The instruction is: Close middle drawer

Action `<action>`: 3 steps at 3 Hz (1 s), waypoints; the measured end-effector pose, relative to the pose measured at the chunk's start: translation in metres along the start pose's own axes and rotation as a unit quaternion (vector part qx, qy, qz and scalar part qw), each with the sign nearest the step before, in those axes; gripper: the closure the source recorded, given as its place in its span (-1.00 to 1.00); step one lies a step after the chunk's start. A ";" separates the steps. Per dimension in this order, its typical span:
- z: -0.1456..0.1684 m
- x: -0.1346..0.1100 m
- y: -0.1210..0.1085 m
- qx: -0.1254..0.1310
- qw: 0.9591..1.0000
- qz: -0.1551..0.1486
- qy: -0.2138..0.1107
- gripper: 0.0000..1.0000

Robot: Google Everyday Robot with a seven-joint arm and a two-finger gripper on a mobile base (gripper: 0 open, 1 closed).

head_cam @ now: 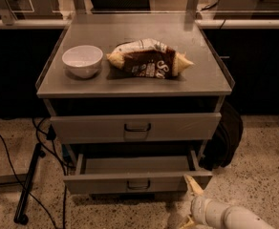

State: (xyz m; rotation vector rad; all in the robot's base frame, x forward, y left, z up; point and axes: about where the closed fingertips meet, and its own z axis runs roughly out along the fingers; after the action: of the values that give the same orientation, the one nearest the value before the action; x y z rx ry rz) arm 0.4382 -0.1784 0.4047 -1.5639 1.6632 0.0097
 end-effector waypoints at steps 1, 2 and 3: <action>0.000 0.000 0.000 0.000 1.000 0.000 0.000 -0.62; 0.000 0.000 0.000 0.000 1.000 0.000 0.000 -0.15; 0.000 0.000 0.000 0.000 1.000 0.000 0.000 0.31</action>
Offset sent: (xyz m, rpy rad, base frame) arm 0.0000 0.0000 0.0000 0.0000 0.0000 0.0000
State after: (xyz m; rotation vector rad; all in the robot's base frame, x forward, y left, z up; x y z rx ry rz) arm 0.4382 -0.1784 0.4046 -1.5640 1.6631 0.0100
